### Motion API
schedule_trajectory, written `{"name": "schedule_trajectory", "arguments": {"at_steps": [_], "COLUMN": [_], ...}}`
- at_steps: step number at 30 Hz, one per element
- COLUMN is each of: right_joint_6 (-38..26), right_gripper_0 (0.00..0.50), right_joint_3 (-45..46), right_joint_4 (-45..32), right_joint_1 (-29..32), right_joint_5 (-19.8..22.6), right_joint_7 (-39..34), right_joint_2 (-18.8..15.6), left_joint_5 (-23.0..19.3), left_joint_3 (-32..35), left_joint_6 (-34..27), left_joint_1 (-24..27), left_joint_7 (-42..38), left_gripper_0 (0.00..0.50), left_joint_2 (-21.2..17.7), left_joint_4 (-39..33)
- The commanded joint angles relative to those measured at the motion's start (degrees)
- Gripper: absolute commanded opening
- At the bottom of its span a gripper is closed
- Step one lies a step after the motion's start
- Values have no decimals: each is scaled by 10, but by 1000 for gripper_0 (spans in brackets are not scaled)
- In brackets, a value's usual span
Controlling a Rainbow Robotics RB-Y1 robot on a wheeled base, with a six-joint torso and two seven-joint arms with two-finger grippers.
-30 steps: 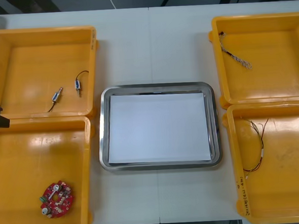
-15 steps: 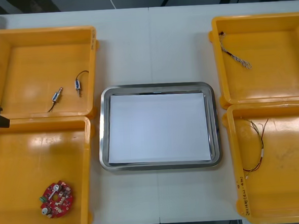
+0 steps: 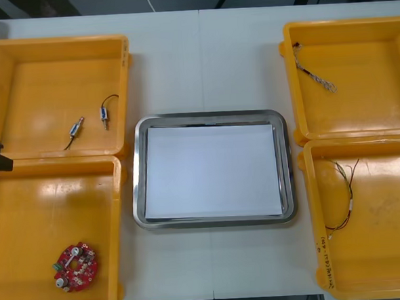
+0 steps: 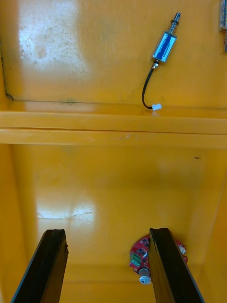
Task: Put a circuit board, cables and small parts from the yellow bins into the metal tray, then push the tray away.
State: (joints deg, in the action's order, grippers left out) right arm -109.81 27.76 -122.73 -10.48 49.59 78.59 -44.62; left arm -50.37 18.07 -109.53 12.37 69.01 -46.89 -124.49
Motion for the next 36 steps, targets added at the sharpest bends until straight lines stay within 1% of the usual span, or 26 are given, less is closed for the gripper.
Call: {"name": "schedule_trajectory", "arguments": {"at_steps": [1, 9, 10, 11, 30, 36], "right_joint_6": [-2, -2, -2, -2, -2, -2], "right_gripper_0": [500, 500, 500, 500, 500, 500], "right_joint_3": [-8, -8, -8, -8, -8, -8], "right_joint_4": [-3, -3, -3, -3, -3, -3], "right_joint_1": [-11, -11, -11, -11, -11, -11], "right_joint_5": [2, 2, 2, 2, 2, 2], "right_joint_7": [-8, -8, -8, -8, -8, -8], "right_joint_2": [-25, -25, -25, -25, -25, -25], "left_joint_5": [5, 5, 5, 4, -1, -9], "left_joint_3": [-4, -4, -15, -15, -13, -14], "left_joint_6": [-5, -5, -5, -5, -5, -5], "left_joint_1": [17, 17, 0, -2, -2, -19], "left_joint_7": [31, 31, 30, 30, 25, 25], "left_gripper_0": [500, 500, 500, 500, 500, 500], "left_joint_2": [3, 3, 16, 22, 20, 20], "left_joint_4": [-17, -17, -7, -7, -12, -30]}}
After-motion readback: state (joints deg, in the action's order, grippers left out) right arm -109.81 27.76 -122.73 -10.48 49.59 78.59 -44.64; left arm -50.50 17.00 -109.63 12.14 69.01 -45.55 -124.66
